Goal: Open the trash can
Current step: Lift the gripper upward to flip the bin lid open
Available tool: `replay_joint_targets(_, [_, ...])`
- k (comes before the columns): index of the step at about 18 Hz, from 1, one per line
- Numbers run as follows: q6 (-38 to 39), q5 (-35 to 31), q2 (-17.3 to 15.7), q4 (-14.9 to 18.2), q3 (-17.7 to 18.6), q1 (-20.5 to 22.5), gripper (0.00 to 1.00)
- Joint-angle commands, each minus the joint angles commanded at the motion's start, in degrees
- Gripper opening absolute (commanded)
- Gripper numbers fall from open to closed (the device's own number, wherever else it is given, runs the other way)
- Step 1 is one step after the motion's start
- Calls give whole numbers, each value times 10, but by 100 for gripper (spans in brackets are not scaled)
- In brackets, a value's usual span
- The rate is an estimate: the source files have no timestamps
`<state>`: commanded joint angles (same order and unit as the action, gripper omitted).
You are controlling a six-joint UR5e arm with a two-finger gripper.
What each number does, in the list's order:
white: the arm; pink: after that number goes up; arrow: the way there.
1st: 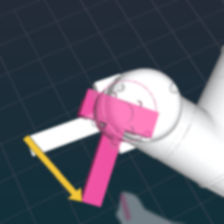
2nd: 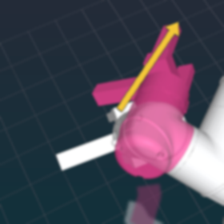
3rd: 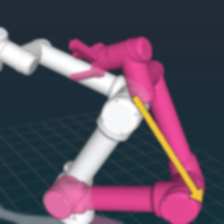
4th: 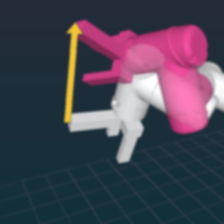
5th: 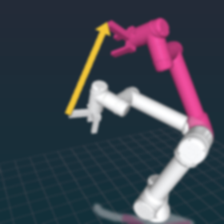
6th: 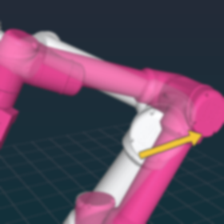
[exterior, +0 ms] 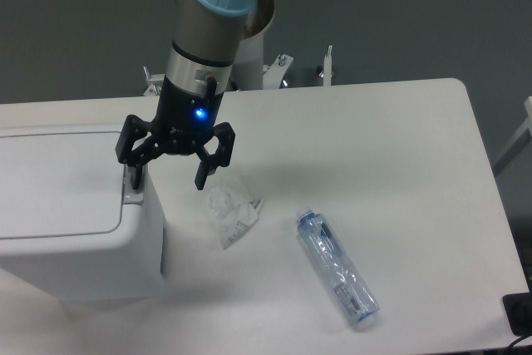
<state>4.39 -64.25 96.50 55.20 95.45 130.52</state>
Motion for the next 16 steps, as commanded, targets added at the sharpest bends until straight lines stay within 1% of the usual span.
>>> replay_joint_targets(5, [0,-1,1,-3,-1,0,100])
replay_joint_targets(6, [0,-1,0,-3,-9,0,100])
replay_joint_targets(7, [0,-1,-2,-3,-27,1,100])
replay_joint_targets(8, [0,-2,0,-5,-72,3,100])
replay_joint_targets(10, [0,-14,3,-7,-125,25,100])
replay_joint_targets(11, [0,-31,6,-7,-140,41,100])
replay_joint_targets(12, [0,-53,7,-8,-155,48,100])
replay_joint_targets(13, [1,-106,16,-7,-177,50,100])
replay_joint_targets(14, [0,-139,18,-6,-191,56,100])
replay_joint_targets(16, [-8,-184,20,-5,-199,74,100])
